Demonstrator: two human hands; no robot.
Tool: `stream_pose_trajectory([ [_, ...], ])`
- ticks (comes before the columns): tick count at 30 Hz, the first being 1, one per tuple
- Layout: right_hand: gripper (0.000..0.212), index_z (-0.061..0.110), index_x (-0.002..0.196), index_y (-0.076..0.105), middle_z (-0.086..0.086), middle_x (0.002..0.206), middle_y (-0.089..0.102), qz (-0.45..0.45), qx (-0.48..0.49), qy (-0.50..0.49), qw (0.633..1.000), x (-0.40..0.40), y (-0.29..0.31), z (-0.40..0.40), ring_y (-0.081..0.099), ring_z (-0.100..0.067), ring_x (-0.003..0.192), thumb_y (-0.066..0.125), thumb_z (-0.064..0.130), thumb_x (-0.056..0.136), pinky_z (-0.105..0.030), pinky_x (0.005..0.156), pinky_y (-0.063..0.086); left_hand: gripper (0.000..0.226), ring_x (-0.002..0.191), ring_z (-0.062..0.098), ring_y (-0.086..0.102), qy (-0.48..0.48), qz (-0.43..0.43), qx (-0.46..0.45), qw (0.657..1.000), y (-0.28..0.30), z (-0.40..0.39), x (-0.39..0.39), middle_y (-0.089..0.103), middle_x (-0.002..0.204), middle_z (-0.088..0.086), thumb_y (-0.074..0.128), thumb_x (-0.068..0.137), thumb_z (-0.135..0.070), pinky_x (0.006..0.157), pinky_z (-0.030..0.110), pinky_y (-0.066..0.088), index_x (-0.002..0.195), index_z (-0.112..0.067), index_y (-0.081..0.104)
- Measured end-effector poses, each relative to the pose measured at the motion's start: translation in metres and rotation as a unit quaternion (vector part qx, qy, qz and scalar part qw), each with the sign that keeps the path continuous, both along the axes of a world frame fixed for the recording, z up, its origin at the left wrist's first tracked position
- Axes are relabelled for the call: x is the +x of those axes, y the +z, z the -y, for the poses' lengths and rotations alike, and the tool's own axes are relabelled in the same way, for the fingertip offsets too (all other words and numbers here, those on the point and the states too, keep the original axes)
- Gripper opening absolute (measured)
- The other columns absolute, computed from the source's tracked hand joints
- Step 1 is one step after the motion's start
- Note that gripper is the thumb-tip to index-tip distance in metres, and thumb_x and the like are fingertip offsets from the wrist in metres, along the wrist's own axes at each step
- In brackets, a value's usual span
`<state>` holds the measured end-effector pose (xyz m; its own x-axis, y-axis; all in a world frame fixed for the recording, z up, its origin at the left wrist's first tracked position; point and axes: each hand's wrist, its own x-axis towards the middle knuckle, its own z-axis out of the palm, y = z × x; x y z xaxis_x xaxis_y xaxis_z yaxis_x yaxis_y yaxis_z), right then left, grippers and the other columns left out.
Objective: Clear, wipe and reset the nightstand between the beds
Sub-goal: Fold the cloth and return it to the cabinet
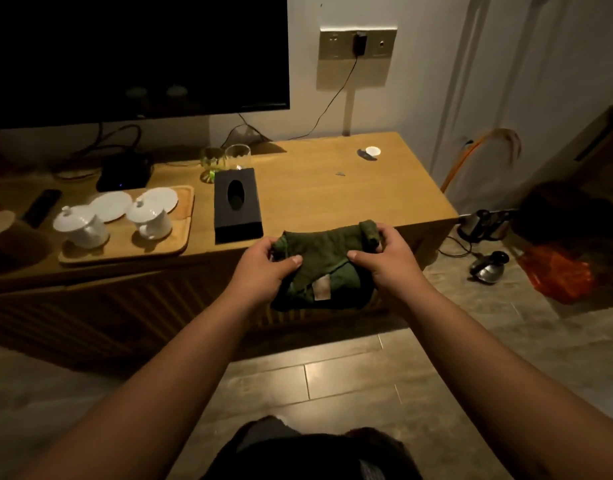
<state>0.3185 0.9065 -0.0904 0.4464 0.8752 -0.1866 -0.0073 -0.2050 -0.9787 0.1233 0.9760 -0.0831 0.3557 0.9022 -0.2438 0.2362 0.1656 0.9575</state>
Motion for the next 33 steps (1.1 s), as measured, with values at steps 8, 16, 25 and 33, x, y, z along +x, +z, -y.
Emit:
stream_pose_trajectory([
  [8, 0.041, 0.023, 0.113, 0.049, 0.008, 0.099, 0.060, 0.078, -0.036, 0.012, 0.996, 0.054, -0.015, -0.137, 0.059, -0.002, 0.086, 0.072, 0.008, 0.083, -0.011, 0.056, 0.047, 0.015, 0.091, 0.019, 0.064, -0.008, -0.068, 0.001, 0.998, -0.022, -0.139, 0.056, 0.065, 0.102, 0.004, 0.068, 0.089, -0.019, 0.070, 0.031, 0.053, 0.101, -0.015, 0.059],
  [16, 0.043, 0.020, 0.115, 0.051, -0.003, 0.104, 0.063, 0.085, -0.091, 0.025, 0.992, 0.123, -0.092, -0.269, 0.062, -0.022, 0.097, 0.074, 0.009, 0.080, -0.046, 0.089, 0.052, 0.024, 0.090, 0.020, 0.062, 0.025, -0.130, -0.016, 0.991, -0.086, -0.257, 0.129, 0.066, 0.105, 0.008, 0.067, 0.089, -0.018, 0.069, 0.026, 0.045, 0.110, -0.008, 0.061],
  [25, 0.050, 0.021, 0.122, 0.049, 0.006, 0.097, 0.060, 0.134, -0.156, 0.091, 0.974, 0.165, -0.186, -0.368, 0.058, -0.015, 0.089, 0.074, 0.014, 0.080, -0.023, 0.072, 0.041, 0.018, 0.093, 0.024, 0.062, 0.103, -0.203, -0.085, 0.970, -0.177, -0.333, 0.178, 0.067, 0.104, 0.010, 0.069, 0.086, -0.015, 0.081, 0.033, 0.050, 0.101, -0.013, 0.061],
  [33, 0.042, 0.017, 0.116, 0.051, 0.009, 0.090, 0.058, 0.205, -0.180, 0.119, 0.955, 0.173, -0.220, -0.388, 0.054, -0.011, 0.082, 0.071, 0.011, 0.079, -0.012, 0.058, 0.034, 0.025, 0.097, 0.022, 0.060, 0.065, -0.265, -0.063, 0.960, -0.209, -0.358, 0.188, 0.066, 0.106, 0.005, 0.064, 0.086, -0.010, 0.074, 0.024, 0.040, 0.110, -0.013, 0.059],
])
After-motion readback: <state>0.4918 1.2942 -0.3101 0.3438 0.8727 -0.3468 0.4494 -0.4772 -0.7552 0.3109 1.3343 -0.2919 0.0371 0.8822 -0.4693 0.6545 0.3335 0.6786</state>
